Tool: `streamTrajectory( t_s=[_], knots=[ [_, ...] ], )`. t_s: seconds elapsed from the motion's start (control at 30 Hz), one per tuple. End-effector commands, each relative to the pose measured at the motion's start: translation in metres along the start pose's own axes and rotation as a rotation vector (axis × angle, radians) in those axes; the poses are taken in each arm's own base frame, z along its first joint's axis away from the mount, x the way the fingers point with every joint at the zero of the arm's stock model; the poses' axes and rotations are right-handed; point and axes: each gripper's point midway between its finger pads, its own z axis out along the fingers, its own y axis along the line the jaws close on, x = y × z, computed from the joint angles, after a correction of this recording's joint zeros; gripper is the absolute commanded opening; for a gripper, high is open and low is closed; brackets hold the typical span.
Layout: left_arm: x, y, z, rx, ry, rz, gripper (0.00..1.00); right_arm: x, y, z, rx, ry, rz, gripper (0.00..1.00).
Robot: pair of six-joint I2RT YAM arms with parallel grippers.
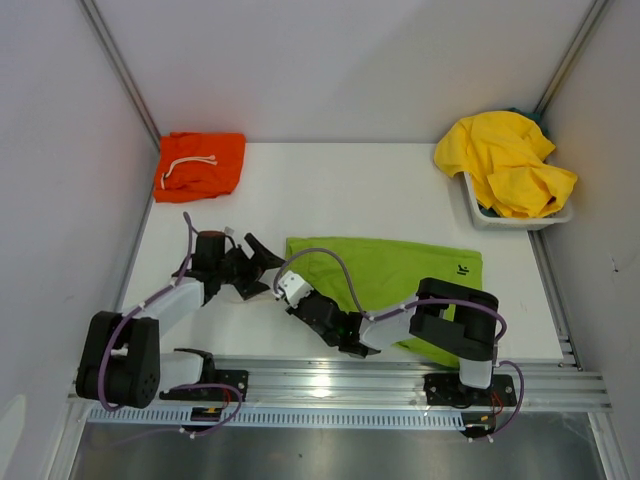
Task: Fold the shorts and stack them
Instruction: Fold the shorts
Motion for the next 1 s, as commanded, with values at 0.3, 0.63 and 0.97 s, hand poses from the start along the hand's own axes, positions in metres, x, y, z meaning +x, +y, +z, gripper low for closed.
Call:
streamTrajectory(
  t_s=[0.3,0.63,0.97],
  knots=[
    [0.001,-0.036,0.024,0.081,0.044,-0.001,0.99,-0.051,-0.009,-0.008,0.019,-0.153,0.059,0.00],
    [-0.006,-0.044,0.043,0.106,0.060,-0.003,0.99,-0.049,-0.001,-0.008,-0.010,-0.151,0.035,0.00],
    [0.000,-0.036,0.057,0.129,0.081,-0.019,0.77,-0.049,0.000,-0.008,-0.015,-0.155,0.030,0.00]
  ],
)
